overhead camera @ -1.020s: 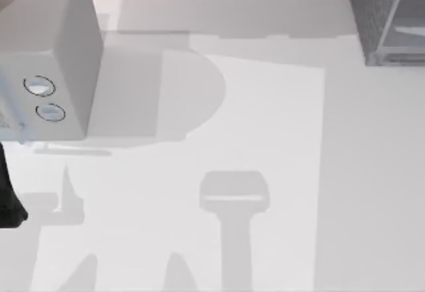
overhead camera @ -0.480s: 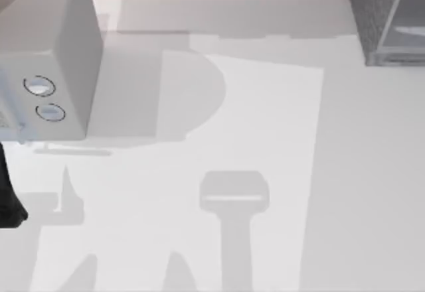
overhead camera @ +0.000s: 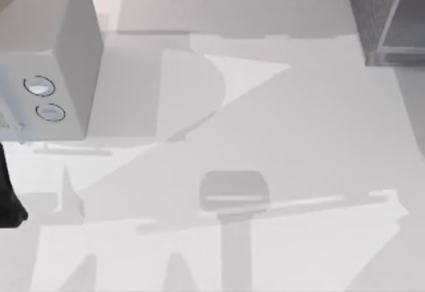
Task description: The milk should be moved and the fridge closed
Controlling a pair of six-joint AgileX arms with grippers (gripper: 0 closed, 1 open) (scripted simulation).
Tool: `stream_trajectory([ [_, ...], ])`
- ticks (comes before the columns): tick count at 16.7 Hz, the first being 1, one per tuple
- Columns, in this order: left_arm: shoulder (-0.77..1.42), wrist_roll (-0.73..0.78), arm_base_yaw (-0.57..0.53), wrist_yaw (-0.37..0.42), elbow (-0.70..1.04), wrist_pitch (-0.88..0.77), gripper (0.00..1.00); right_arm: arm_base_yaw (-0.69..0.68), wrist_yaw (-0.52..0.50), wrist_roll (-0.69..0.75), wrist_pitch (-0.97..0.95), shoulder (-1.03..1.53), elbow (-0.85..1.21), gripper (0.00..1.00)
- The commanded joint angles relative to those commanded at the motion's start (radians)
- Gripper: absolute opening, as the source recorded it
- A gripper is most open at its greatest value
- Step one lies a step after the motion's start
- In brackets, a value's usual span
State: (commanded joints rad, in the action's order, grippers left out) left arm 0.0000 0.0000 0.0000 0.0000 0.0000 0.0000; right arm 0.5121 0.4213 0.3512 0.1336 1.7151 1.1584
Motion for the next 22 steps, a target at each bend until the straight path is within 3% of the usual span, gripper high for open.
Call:
stream_trajectory([
  [5, 0.0, 0.0, 0.0, 0.0, 0.0, 0.0, 1.0, -0.301, -0.234, -0.203, -0.116, -0.064, -0.1, 1.0],
  [9, 0.0, 0.0, 0.0, 0.0, 0.0, 0.0, 1.0, -0.457, -0.355, -0.309, -0.175, -0.092, -0.151, 1.0],
  [17, 0.0, 0.0, 0.0, 0.0, 0.0, 0.0, 1.0, -0.473, -0.381, -0.319, -0.174, -0.076, -0.148, 1.0],
  [22, 0.0, 0.0, 0.0, 0.0, 0.0, 0.0, 1.0, -0.471, -0.385, -0.324, -0.137, 0.096, 0.069, 1.0],
])
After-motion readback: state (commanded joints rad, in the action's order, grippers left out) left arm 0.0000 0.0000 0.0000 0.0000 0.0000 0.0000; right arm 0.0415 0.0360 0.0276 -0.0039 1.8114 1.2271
